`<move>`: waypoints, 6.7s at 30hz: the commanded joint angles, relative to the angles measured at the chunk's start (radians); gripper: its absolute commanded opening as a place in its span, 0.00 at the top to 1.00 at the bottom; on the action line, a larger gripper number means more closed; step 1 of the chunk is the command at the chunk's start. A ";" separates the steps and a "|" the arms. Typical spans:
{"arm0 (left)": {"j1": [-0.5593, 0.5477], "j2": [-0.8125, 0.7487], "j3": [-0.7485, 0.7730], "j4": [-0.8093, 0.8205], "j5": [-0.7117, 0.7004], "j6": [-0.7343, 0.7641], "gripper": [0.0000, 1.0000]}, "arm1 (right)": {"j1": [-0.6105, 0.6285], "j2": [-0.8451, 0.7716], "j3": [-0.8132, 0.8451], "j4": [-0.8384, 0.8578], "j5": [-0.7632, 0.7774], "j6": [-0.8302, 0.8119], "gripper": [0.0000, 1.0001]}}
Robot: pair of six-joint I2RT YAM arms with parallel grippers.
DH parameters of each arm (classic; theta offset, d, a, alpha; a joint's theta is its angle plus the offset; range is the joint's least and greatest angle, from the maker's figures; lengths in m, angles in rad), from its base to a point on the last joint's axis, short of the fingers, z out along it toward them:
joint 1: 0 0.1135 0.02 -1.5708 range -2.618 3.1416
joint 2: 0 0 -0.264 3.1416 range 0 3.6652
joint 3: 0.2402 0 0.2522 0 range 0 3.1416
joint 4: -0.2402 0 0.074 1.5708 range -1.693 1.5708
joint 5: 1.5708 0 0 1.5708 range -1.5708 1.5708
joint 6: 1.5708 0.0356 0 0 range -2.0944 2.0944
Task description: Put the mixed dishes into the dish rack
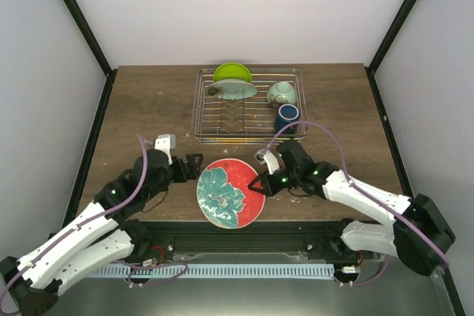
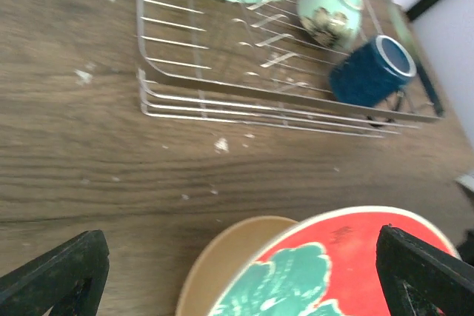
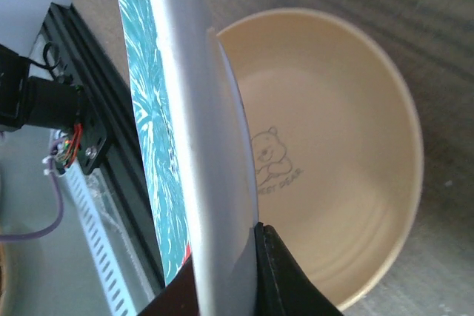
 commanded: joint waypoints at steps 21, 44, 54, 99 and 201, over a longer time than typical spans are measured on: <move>0.305 0.422 0.254 0.172 0.224 0.407 0.00 | -0.030 -0.127 0.611 -0.015 0.723 -0.490 0.99; 0.437 0.579 0.351 0.224 0.523 0.630 0.00 | -0.313 0.264 0.665 0.521 0.134 -1.096 0.99; 0.497 0.584 0.302 0.295 0.557 0.620 0.00 | -0.313 0.333 0.511 0.866 0.063 -1.340 0.99; 0.513 0.583 0.166 0.380 0.548 0.499 0.00 | -0.258 0.450 0.430 0.720 0.154 -1.305 0.29; -0.093 0.228 0.103 0.083 0.091 0.195 1.00 | -0.174 0.002 0.089 0.066 -0.248 0.001 0.67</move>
